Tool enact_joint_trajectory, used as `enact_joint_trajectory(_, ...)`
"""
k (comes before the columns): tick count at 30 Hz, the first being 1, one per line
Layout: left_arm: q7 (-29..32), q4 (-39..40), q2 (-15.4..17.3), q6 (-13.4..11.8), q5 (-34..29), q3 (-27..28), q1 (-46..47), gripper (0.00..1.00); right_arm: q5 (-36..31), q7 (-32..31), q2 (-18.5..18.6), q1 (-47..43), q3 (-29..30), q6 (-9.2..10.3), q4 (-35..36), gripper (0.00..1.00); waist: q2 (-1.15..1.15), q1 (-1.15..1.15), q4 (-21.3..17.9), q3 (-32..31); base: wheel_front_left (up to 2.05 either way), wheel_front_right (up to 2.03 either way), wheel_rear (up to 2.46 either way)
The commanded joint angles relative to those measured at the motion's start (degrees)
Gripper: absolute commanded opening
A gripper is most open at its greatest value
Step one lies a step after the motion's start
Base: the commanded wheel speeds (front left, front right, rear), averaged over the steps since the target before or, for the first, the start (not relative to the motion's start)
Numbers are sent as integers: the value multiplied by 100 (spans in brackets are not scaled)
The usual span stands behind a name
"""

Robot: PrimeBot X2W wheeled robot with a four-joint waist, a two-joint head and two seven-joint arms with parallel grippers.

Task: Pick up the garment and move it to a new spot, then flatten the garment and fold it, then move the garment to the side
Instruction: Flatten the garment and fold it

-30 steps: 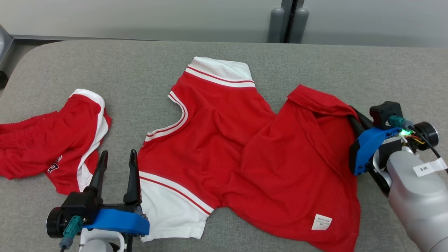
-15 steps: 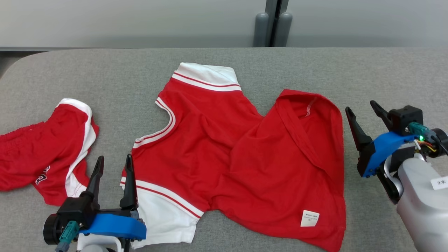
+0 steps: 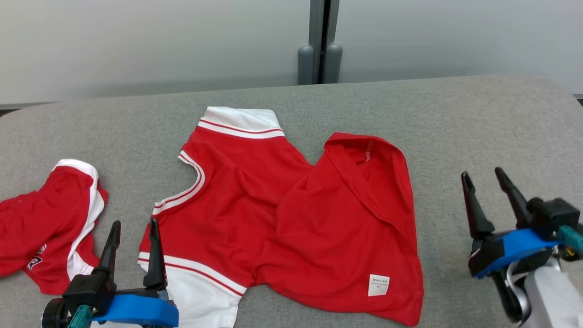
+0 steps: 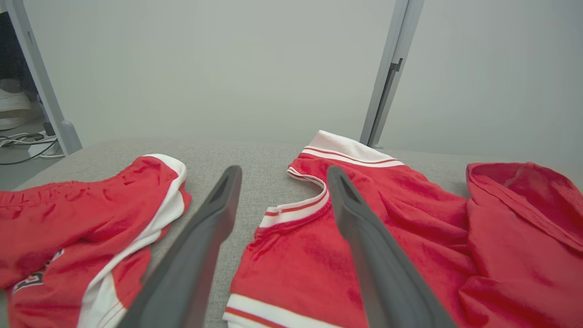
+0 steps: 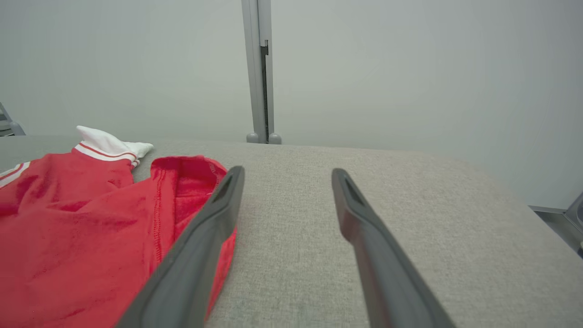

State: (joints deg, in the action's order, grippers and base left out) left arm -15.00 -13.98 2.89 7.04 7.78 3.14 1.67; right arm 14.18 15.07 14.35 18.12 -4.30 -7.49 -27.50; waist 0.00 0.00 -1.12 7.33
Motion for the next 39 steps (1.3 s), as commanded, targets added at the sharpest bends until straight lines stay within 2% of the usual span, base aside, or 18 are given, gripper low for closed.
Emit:
enact_joint_trajectory(1, -27, 27, 0, -9, -41, 32, -38, 100, -42, 12, -62, -141, 11, -1, 76, 100, 0, 0, -38, -44, 0, 0, 0)
enact_joint_trajectory(5, -26, 73, -1, -16, -92, 86, -134, 100, -186, 11, -344, -594, 120, -1, 521, 100, 0, 0, -58, -169, 0, 0, 0)
enact_joint_trajectory(11, -26, 104, -2, -48, -116, 72, -234, 100, -385, 7, -634, -1186, -27, -1, 908, 100, 0, 0, -27, -295, 0, 0, 0)
enact_joint_trajectory(16, -27, 139, -2, -70, -102, 30, -272, 100, -506, 8, -731, -1502, -145, -1, 1010, 100, 0, 0, -1, -329, 0, 0, 0)
enact_joint_trajectory(23, -26, 157, -2, -87, -93, 26, -273, 100, -590, 8, -672, -1583, -243, -1, 1025, 100, 0, 0, 17, -309, 0, 0, 0)
enact_joint_trajectory(31, -27, 121, -1, -81, -68, -28, -110, 100, -563, 7, -469, -1074, -696, -1, 533, 100, 0, 0, 107, -208, 0, 0, 0)
enact_joint_trajectory(39, -26, 90, -1, -62, -33, -112, -18, 100, -384, 6, -283, -413, -1187, -1, -614, 100, 0, 0, 281, -43, 0, 0, 0)
